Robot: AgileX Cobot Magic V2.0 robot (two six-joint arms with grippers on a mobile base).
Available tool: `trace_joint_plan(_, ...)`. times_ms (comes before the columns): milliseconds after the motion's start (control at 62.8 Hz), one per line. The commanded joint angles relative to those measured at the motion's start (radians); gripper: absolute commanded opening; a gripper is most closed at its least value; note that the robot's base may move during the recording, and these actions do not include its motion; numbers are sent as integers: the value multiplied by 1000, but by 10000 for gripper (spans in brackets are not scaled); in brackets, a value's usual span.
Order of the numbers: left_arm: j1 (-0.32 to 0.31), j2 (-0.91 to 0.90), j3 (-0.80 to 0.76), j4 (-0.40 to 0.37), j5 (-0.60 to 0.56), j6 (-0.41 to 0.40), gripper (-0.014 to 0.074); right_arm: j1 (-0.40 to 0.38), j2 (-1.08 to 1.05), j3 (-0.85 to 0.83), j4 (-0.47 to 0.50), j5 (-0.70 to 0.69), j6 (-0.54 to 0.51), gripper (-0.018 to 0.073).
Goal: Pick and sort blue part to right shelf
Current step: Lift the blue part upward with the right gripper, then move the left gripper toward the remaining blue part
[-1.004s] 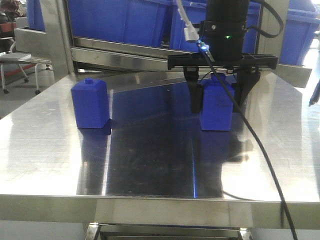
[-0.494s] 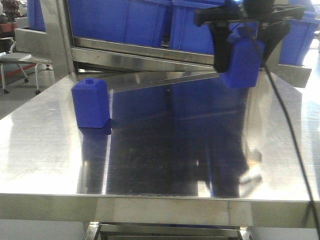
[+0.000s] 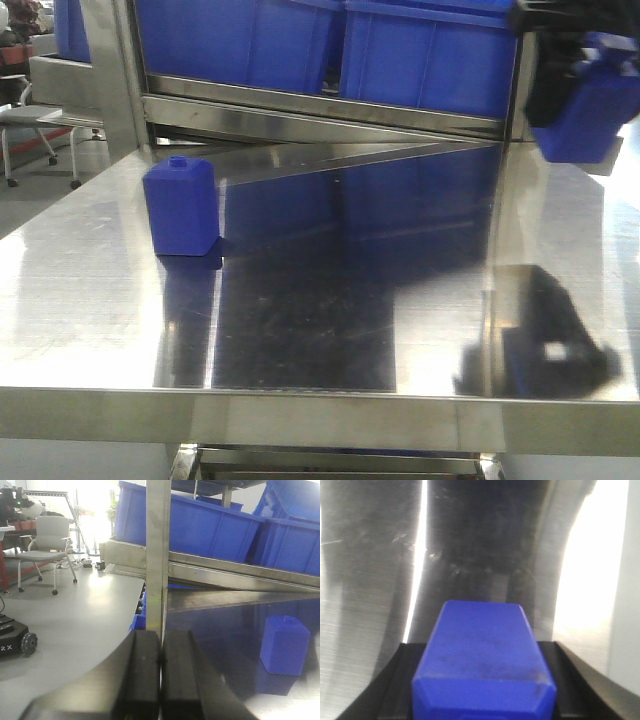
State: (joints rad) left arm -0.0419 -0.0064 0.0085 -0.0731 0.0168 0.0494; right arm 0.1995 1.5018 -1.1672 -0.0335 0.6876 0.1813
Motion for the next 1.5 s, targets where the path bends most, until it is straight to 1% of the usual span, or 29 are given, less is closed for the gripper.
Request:
trace_joint_plan(0,-8,-23,22,-1,-86,0,133,-41,-126,80,33,-155,-58,431)
trace_joint_plan(80,-8,-23,22,-1,-86,0,133,-71,-200,172,49,-222,-132,431)
trace_joint_plan(159,-8,-23,22,-1,-86,0,133,-99,-275,256,53,-278,-162,431)
trace_joint_plan(366,-8,-23,22,-1,-86,0,133,-157,-473,449,51,-415,-163,431)
trace_joint_plan(494,-8,-23,22,-1,-86,0,133,-160,-612,548,45,-461,-163,431)
trace_joint_plan(765,-8,-23,22,-1,-86,0,133,-160,-920,713,45,-502,-163,431)
trace_joint_plan(956,-8,-23,22,-1,-86,0,132,-160,-1113,782,45,-498,-163,431)
trace_joint_plan(1083,-8,-23,22,-1,-86,0,133,-160,-1188,790,45,-492,-163,431)
trace_joint_plan(1482,-8,-23,22,-1,-86,0,133,-160,-1203,790,45,-491,-163,431)
